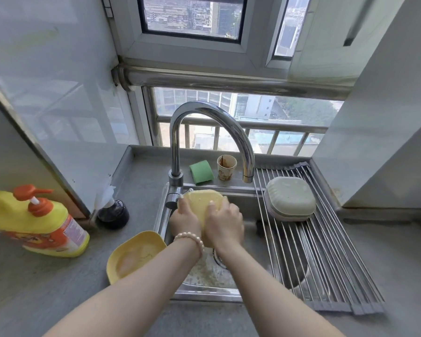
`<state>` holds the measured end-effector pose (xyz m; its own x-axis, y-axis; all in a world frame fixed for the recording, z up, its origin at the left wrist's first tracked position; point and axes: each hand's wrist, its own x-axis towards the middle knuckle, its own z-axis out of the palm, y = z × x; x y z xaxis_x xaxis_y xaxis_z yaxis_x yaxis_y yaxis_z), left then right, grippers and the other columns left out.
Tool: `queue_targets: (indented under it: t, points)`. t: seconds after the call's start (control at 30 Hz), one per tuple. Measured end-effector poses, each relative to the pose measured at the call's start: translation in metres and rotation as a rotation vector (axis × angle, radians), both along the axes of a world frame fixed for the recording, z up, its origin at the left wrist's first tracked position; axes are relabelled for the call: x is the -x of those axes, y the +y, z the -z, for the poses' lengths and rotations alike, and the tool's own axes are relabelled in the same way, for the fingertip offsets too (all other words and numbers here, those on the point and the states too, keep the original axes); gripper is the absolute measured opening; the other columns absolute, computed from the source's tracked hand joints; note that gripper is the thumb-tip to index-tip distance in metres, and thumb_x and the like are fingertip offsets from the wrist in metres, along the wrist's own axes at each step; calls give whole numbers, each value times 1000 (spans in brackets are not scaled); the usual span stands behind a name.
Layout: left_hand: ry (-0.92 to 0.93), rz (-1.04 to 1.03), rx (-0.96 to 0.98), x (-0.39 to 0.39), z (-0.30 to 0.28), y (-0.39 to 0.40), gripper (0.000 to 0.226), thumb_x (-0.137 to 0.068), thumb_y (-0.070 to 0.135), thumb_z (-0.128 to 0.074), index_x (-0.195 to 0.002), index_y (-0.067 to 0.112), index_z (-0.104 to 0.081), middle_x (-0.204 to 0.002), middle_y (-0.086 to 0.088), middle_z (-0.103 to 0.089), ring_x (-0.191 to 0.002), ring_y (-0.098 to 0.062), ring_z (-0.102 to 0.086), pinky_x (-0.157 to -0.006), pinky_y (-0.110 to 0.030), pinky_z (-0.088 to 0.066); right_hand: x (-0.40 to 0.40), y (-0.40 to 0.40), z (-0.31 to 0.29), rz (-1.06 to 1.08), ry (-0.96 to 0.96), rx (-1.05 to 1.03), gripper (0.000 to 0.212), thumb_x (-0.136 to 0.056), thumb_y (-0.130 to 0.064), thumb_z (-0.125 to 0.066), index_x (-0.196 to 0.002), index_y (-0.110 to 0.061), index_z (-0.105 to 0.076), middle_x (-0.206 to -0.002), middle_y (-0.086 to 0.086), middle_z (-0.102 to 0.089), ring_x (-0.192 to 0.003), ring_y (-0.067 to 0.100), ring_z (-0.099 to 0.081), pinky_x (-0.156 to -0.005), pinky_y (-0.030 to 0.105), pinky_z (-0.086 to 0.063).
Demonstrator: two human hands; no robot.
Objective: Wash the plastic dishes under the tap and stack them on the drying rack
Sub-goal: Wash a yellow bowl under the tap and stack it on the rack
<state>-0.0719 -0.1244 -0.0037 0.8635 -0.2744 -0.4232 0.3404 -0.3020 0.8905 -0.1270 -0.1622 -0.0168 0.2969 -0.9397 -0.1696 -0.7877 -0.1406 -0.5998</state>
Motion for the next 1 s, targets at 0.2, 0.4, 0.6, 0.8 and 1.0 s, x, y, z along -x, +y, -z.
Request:
queue_targets:
  t: [0.2, 0.4, 0.6, 0.8, 1.0]
  points:
    - [303, 27, 3, -12, 22, 1, 60, -102, 42, -21, -131, -4, -46, -129, -21, -55, -116, -35, -56, -88, -36, -48, 23, 12, 16, -440, -209, 619, 43, -91, -36, -37, -103, -16, -73, -115, 4, -68, -113, 26, -60, -103, 41, -34]
    - [592, 44, -2, -28, 28, 2, 43, -96, 35, -42, -125, 5, -53, -122, -14, -60, -110, -34, -58, -84, -45, -52, 55, -31, 15, -399, -352, 229, 53, -88, -45, -35, -122, -16, -64, -135, 5, -55, -124, 20, -49, -103, 41, -41]
    - [298, 186, -34, -23, 19, 1, 52, -95, 46, -43, -117, 1, -59, -105, -8, -61, -97, -27, -59, -88, -34, -46, 38, -51, 9, 38, -330, -494, 65, -90, -51, -51, -138, -8, -42, -131, 10, -52, -116, 28, -52, -102, 45, -42]
    - [53, 531, -161, -10, 18, 1, 65, -82, 69, -48, -101, 8, -64, -94, -7, -64, -82, -22, -60, -81, -34, -49, 40, -60, 10, 356, -495, -405, 52, -91, -53, -46, -94, -5, -65, -98, 12, -67, -92, 31, -62, -88, 42, -49]
    - [943, 385, -3, -14, 17, 3, 83, -77, 76, -46, -113, 1, -48, -112, -20, -54, -111, -41, -52, -96, -61, -36, 45, -25, -3, -153, -213, 346, 68, -95, -53, -7, -48, -15, -37, -53, 3, -50, -59, 27, -54, -55, 32, -32]
